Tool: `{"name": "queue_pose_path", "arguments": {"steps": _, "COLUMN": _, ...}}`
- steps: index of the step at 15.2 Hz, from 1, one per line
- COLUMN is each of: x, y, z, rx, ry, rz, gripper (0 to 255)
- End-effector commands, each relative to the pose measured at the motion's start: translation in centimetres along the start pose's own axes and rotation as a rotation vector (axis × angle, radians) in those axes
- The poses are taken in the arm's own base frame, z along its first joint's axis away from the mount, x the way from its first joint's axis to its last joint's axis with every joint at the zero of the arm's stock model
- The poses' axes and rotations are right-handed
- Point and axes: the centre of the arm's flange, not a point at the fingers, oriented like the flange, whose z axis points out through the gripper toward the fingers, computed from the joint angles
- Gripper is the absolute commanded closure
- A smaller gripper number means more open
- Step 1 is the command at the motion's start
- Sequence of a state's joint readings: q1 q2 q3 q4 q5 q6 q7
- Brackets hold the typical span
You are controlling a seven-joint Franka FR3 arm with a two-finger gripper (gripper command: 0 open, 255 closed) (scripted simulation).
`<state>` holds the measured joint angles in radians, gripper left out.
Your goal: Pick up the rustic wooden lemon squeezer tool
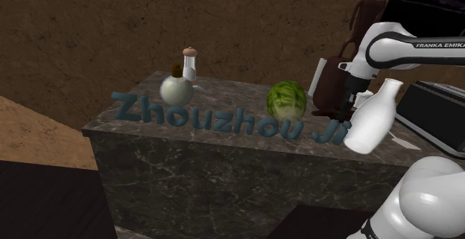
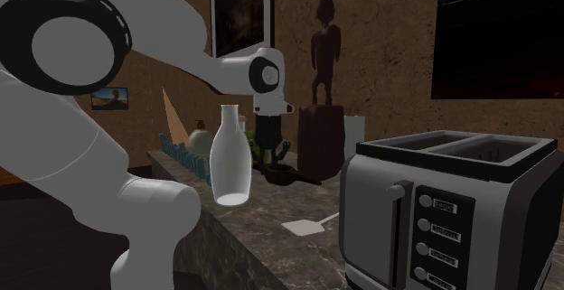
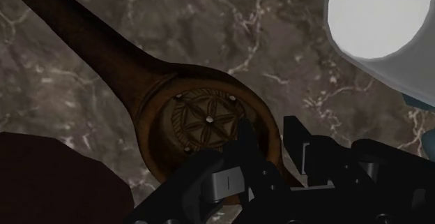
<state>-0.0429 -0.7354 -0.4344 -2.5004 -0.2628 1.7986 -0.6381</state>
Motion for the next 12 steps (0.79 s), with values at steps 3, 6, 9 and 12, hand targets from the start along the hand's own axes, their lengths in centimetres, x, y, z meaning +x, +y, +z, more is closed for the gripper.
{"name": "queue_pose_path", "arguments": {"steps": 3, "x": 0.0, "y": -0.1, "z": -2.0, "rx": 0.000, "ry": 0.000, "rz": 0.000, "gripper": 255}}
{"name": "queue_pose_path", "arguments": {"steps": 6, "x": 0.1, "y": -0.1, "z": -3.6, "rx": 0.000, "ry": 0.000, "rz": 0.000, "gripper": 255}}
{"name": "queue_pose_path", "arguments": {"steps": 9, "x": 0.1, "y": -0.2, "z": -5.2, "rx": 0.000, "ry": 0.000, "rz": 0.000, "gripper": 255}}
{"name": "queue_pose_path", "arguments": {"steps": 12, "x": 0.1, "y": -0.2, "z": -5.8, "rx": 0.000, "ry": 0.000, "rz": 0.000, "gripper": 255}}
